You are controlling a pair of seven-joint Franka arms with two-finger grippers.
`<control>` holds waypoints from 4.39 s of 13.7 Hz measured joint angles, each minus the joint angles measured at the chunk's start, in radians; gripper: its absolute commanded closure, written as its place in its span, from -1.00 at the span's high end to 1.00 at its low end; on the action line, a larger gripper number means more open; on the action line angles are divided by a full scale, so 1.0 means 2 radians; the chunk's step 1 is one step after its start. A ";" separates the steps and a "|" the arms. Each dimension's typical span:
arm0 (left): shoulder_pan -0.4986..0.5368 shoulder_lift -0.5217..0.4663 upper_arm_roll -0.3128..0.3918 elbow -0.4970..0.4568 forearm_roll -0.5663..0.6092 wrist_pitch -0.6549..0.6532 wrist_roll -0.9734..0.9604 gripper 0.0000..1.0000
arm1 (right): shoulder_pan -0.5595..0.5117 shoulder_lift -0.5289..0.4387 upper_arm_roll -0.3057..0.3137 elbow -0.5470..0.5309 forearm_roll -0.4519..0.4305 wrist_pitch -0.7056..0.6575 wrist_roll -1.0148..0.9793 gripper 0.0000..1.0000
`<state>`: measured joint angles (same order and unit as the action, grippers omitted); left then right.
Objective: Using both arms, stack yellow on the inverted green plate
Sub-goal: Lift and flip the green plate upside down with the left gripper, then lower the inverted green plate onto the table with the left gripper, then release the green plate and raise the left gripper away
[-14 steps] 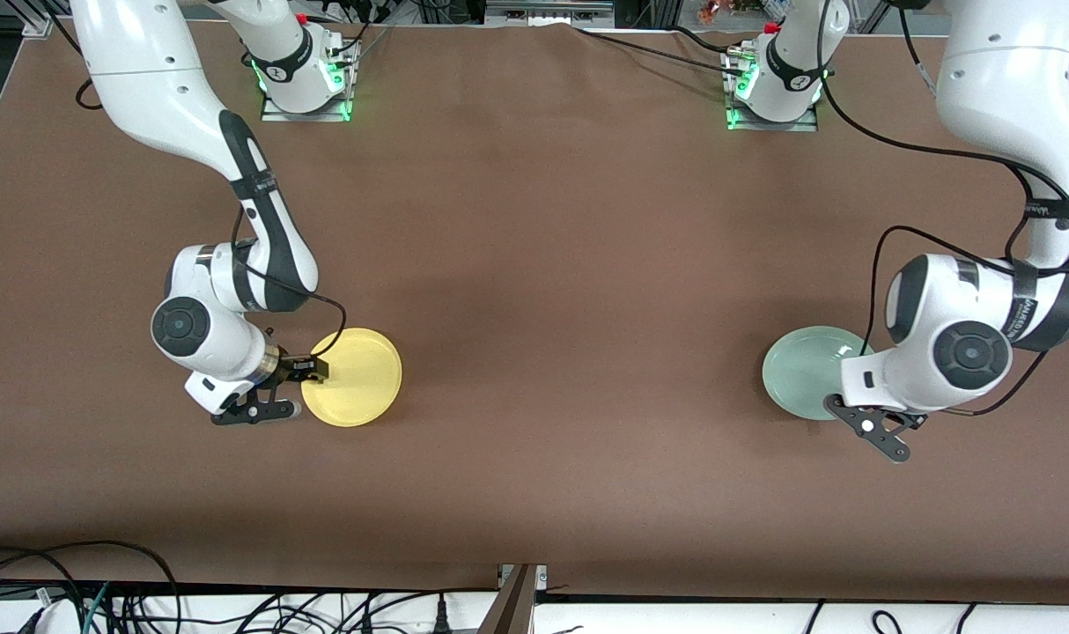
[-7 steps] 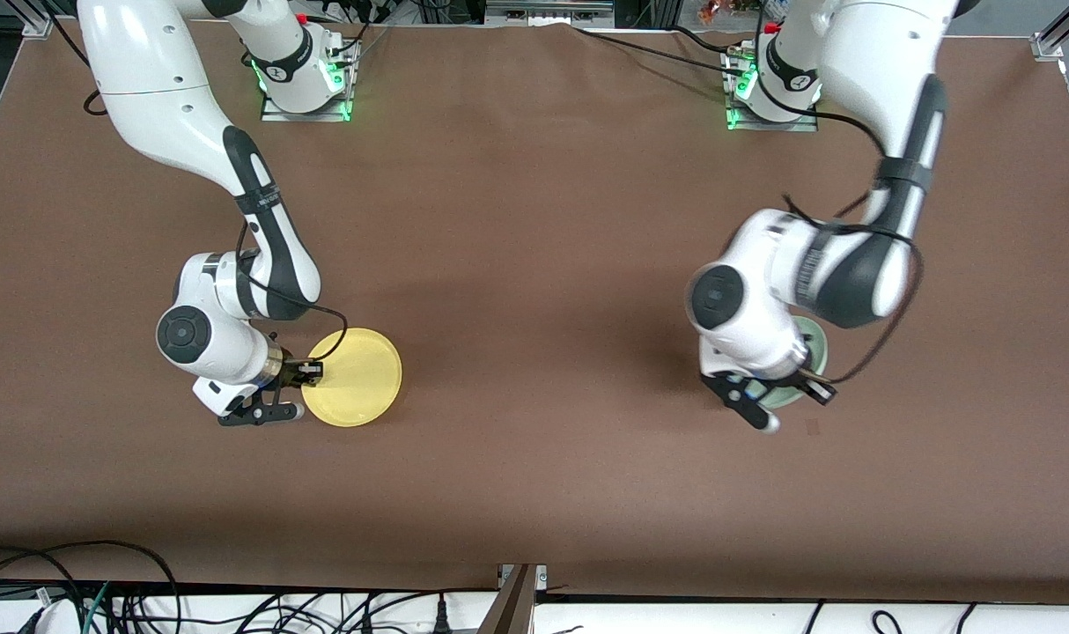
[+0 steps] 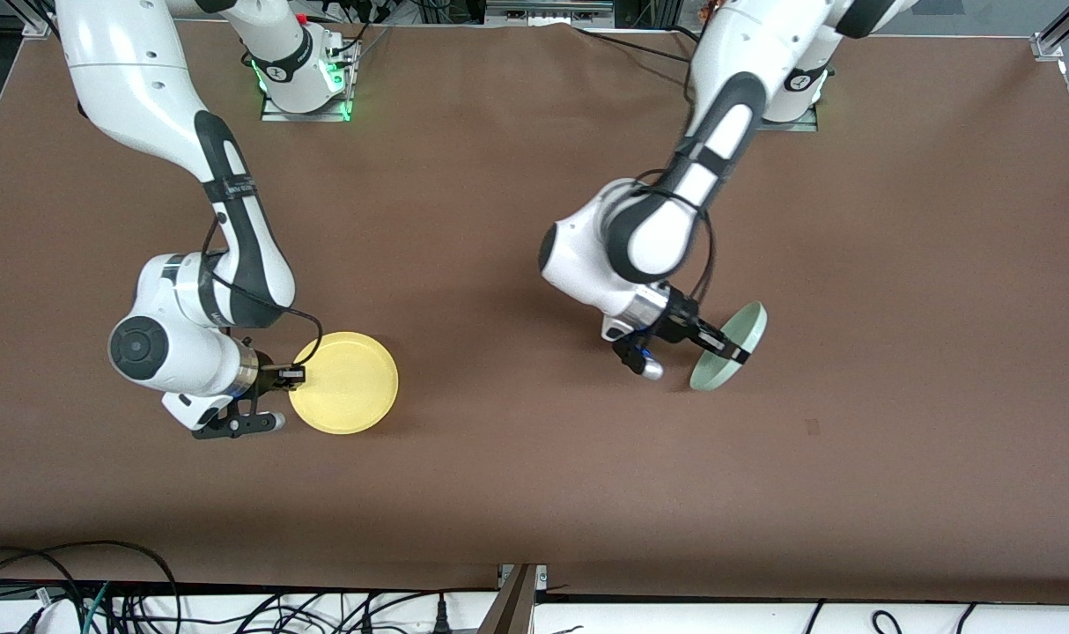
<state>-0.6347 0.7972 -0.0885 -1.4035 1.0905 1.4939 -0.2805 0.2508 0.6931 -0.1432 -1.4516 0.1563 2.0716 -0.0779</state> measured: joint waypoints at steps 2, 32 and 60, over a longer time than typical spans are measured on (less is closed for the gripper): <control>-0.027 0.019 0.002 0.001 0.011 -0.018 -0.041 -1.00 | 0.000 -0.004 0.000 0.040 0.000 -0.043 0.000 -1.00; 0.071 0.071 0.004 0.089 -0.646 0.375 -0.088 1.00 | -0.023 -0.029 0.000 0.071 0.000 -0.133 -0.039 -1.00; 0.162 -0.196 0.060 0.026 -0.557 0.108 -0.008 1.00 | 0.021 -0.020 0.007 0.069 0.017 -0.103 0.064 -1.00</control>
<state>-0.3111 0.4059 0.0312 -1.3515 -0.0238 1.7090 -0.2970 0.2927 0.6522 -0.1293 -1.3143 0.1894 1.8662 0.0503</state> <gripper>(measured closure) 0.000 0.978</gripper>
